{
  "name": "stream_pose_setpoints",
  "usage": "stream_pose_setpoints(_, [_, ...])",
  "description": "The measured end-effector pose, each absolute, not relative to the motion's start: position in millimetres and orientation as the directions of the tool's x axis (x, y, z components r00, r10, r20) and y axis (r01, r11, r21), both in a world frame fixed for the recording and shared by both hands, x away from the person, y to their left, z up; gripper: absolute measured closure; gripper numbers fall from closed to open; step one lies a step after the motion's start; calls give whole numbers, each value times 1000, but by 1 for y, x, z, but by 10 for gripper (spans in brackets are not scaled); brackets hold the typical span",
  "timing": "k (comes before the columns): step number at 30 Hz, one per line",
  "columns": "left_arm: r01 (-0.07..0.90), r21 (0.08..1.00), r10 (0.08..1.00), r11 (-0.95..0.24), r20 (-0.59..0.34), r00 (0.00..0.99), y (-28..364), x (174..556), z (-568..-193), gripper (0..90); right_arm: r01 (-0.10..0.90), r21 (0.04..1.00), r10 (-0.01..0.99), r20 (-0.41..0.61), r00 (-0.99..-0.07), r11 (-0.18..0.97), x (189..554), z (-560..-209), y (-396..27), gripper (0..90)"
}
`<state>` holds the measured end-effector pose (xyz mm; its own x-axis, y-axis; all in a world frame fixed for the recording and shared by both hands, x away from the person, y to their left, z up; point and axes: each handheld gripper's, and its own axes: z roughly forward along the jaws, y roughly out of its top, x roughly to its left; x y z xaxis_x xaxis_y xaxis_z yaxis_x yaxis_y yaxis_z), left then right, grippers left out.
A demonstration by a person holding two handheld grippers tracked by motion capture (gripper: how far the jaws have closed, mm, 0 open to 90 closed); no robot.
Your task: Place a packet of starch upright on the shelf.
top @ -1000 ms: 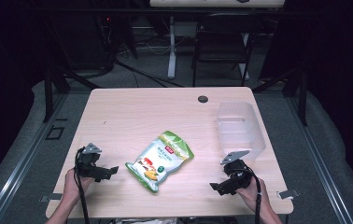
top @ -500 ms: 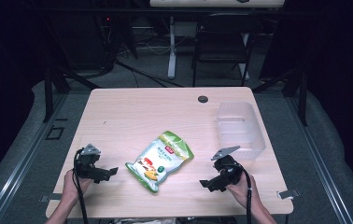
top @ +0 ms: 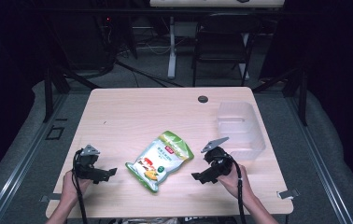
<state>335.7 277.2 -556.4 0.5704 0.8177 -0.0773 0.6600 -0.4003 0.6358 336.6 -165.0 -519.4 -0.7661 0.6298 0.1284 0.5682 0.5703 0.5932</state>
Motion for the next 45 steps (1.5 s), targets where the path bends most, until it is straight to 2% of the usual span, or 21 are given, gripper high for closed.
stream_pose_setpoints(5, [643, 644, 808, -414, -65, 585, 276, 332, -553, 2, 574, 608, 638, 140, -758, 548, 348, -511, -159, 77])
stream_pose_setpoints(8, [651, 643, 814, -402, -74, 576, 278, 332, -554, 2, 581, 610, 642, 149, -752, 539, 359, -508, -155, 138])
stream_pose_setpoints(20, [651, 646, 813, -398, -81, 577, 277, 333, -554, 2, 572, 563, 607, 150, -780, 597, 385, -516, -139, 115])
stream_pose_setpoints(30, [653, 640, 812, -405, -77, 579, 278, 332, -554, 2, 595, 553, 615, 179, -768, 583, 402, -517, -131, 75])
stream_pose_setpoints(37, [651, 636, 804, -413, -80, 589, 276, 332, -554, 3, 597, 542, 604, 194, -773, 591, 411, -522, -125, 87])
stream_pose_setpoints(45, [656, 634, 807, -410, -82, 585, 277, 333, -555, 3, 606, 546, 612, 202, -765, 578, 432, -524, -113, 154])
